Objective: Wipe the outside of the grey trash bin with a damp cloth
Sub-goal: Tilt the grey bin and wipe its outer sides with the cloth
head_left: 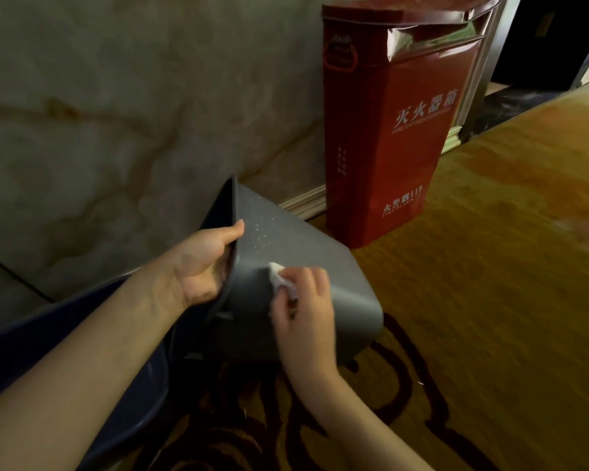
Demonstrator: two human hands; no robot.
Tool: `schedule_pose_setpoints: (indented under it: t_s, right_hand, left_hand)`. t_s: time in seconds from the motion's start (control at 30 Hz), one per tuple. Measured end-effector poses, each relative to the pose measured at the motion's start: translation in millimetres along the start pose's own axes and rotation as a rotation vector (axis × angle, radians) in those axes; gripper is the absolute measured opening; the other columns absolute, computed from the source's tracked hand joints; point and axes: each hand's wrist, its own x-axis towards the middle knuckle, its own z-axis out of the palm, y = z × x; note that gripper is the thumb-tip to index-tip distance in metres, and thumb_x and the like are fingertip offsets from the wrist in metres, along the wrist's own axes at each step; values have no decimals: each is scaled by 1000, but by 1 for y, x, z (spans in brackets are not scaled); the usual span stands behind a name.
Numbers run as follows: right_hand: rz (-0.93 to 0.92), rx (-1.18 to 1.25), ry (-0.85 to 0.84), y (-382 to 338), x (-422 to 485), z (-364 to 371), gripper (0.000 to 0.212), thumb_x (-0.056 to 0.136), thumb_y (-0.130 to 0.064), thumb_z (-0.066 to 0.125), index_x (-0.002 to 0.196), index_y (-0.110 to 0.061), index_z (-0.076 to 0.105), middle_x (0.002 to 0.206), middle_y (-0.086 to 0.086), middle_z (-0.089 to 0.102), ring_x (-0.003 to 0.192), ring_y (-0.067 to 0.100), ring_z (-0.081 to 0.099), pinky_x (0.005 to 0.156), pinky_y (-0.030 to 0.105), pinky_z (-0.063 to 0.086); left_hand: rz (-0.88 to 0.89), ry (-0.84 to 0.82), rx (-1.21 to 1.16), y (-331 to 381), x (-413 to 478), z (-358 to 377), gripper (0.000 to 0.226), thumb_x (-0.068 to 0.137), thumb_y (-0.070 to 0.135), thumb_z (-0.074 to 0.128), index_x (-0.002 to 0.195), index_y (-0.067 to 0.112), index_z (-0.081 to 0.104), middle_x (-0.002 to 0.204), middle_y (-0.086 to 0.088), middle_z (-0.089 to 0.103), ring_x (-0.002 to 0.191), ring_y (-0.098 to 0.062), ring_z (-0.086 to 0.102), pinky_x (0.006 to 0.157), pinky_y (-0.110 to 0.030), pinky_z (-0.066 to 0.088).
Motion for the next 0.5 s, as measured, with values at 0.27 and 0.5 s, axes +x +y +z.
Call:
schedule_pose_setpoints:
  t_s: [0.27, 0.5]
  right_hand:
    - [605, -90, 211, 114, -10, -40, 14, 92, -11, 50, 105, -12, 56, 110, 5, 51, 90, 12, 51, 75, 28, 46]
    - [431, -31, 212, 77, 8, -45, 10, 89, -9, 54, 92, -18, 56, 97, 1, 55, 80, 3, 53, 59, 9, 42]
  left_hand:
    - [-73, -58, 8, -1, -9, -2, 34, 95, 27, 39, 109, 6, 61, 92, -9, 75, 83, -21, 72, 73, -36, 56]
    - [-140, -60, 11, 7, -11, -10, 23, 91, 15, 39, 97, 5, 58, 94, -8, 53, 89, -18, 47, 81, -35, 47]
